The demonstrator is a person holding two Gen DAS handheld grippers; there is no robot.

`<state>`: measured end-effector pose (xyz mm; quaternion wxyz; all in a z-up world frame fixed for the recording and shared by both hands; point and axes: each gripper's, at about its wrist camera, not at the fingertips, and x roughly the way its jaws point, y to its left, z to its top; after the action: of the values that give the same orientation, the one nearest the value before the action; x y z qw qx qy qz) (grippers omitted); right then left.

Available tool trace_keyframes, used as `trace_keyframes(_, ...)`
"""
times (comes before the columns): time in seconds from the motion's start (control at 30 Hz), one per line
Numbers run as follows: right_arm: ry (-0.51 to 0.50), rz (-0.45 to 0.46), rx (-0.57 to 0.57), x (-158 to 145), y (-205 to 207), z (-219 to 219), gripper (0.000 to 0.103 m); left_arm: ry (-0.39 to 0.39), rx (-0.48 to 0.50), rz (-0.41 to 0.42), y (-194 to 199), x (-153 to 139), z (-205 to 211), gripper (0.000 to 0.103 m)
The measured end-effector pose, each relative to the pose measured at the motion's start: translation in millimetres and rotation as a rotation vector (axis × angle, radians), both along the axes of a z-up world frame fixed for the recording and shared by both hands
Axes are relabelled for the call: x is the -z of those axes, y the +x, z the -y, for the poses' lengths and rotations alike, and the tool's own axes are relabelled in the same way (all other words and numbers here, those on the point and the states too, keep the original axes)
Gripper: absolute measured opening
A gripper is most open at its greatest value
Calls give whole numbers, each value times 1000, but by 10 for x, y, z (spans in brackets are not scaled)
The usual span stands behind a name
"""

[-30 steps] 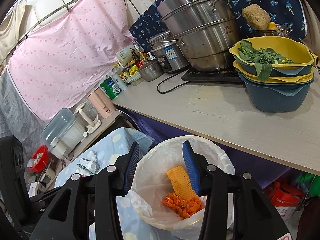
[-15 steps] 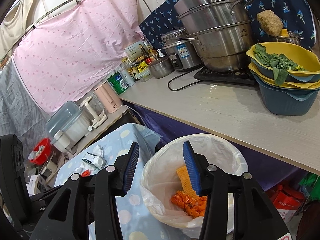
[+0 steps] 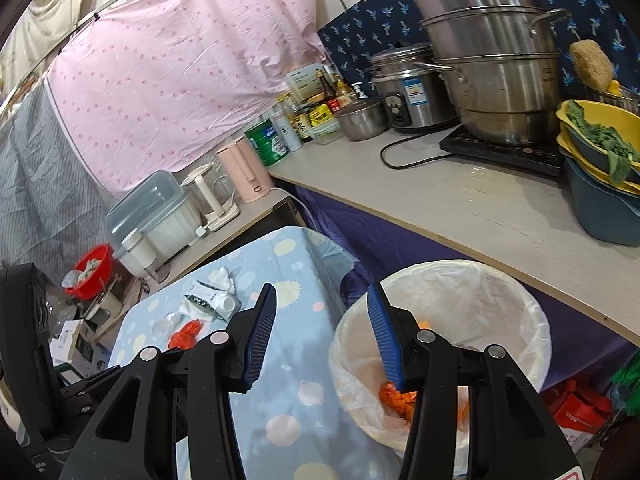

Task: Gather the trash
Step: 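Move both open tools back over the remaining trash on the table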

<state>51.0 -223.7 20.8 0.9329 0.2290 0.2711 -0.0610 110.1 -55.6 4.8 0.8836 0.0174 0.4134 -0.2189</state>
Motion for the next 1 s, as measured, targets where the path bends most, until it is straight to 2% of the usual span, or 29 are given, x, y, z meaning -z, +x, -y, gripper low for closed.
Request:
trace_keyframes(0.07, -6, -3, -18, 1, 57, -100, 51, -6, -31, 0, 46, 15, -135, 63)
trace_keyframes(0.23, -18, -18, -62, 18, 236, -355, 53, -12, -95, -18, 177, 82, -467, 65)
trace_keyframes(0.37, -27, -26, -92, 39, 376, -553, 59, -16, -147, -35, 291, 159, -736, 68)
trace_keyframes(0.43, -32, -35, -108, 67, 468, -660, 61, -17, -180, -43, 358, 201, -887, 74)
trace_keyframes(0.53, -41, -49, -132, 121, 624, -827, 67, -22, -228, -55, 461, 269, -1103, 78)
trace_keyframes(0.9, -73, -131, -268, 519, 1445, -1429, 74, -34, -366, -152, 1000, 682, -1835, 79)
trace_keyframes(1.0, -82, -149, -309, 660, 1698, -1572, 78, -28, -394, -174, 1179, 815, -1957, 87)
